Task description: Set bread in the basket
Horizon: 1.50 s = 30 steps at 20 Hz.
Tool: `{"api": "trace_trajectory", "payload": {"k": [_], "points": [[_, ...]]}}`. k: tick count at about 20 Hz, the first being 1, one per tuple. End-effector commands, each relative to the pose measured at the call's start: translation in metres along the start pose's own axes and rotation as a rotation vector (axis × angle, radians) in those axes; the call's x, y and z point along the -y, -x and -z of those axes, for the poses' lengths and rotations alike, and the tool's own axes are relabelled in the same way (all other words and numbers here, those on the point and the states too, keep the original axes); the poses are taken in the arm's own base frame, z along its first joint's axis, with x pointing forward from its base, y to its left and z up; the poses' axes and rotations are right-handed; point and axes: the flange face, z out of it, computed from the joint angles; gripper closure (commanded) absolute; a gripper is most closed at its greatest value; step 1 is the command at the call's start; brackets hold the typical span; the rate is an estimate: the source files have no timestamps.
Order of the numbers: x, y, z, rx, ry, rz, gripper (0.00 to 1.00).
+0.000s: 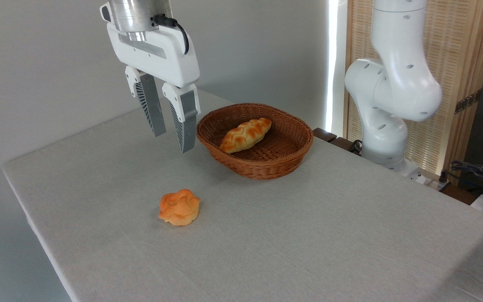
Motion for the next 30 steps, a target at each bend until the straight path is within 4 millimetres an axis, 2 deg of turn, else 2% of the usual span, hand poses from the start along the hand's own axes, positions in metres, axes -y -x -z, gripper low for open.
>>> {"api": "trace_trajectory", "payload": {"k": [1, 10, 16, 23, 30], "points": [[0.004, 0.001, 0.002, 0.011, 0.007, -0.003, 0.0], [0.004, 0.001, 0.002, 0.011, 0.005, 0.003, 0.0], [0.006, -0.001, -0.012, 0.015, 0.009, 0.002, 0.0], [0.0, -0.003, -0.089, 0.009, 0.011, -0.003, 0.0], [-0.019, -0.013, -0.126, -0.064, 0.108, 0.021, 0.0]]}}
